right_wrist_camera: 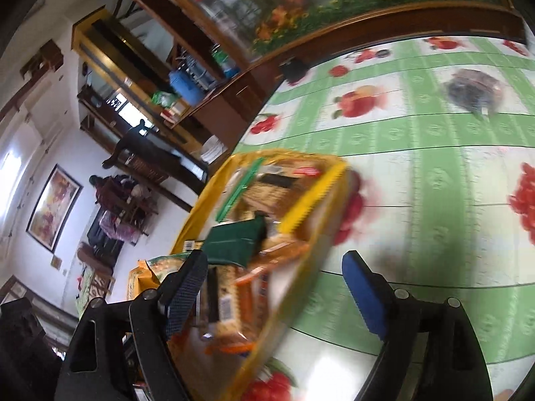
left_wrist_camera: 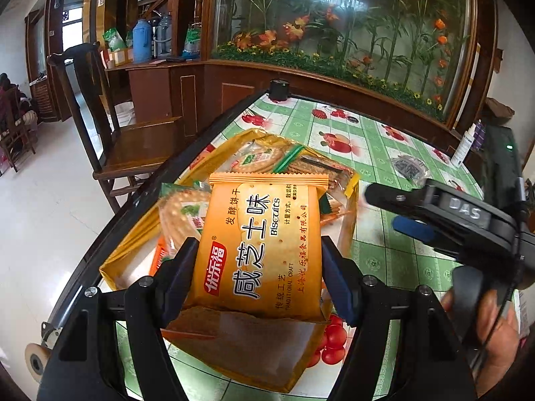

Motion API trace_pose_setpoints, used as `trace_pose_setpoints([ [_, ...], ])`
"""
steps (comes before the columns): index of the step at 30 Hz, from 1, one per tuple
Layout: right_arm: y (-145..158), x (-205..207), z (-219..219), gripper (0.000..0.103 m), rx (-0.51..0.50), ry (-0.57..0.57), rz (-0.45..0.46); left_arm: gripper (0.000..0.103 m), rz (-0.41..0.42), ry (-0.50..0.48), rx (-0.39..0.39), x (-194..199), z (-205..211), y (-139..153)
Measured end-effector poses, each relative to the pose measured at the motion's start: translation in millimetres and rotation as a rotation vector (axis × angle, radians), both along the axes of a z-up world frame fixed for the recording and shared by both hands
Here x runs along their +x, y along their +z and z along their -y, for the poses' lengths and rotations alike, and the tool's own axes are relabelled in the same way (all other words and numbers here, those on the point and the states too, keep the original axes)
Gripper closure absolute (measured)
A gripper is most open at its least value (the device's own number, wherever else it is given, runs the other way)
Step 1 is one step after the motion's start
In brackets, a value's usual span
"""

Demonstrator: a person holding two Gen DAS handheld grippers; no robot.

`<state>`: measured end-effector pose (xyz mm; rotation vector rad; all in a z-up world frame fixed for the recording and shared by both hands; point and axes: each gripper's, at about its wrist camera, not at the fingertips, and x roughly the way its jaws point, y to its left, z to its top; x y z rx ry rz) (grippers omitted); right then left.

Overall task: Organize snacks
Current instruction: 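Carry the orange pack with left tool while right tool carries green pack over tray, then lower both packs into the tray and open both tools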

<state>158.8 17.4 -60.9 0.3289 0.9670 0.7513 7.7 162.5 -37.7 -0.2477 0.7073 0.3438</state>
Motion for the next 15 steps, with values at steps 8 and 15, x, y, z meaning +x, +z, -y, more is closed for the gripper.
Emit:
trace_pose_setpoints([
  [8, 10, -13, 41, 0.018, -0.008, -0.037, 0.029, 0.032, -0.017, 0.009, -0.039, 7, 5, -13],
  [15, 18, -22, 67, 0.018, -0.027, -0.060, 0.058, 0.031, -0.048, 0.038, -0.025, 12, 12, -16],
])
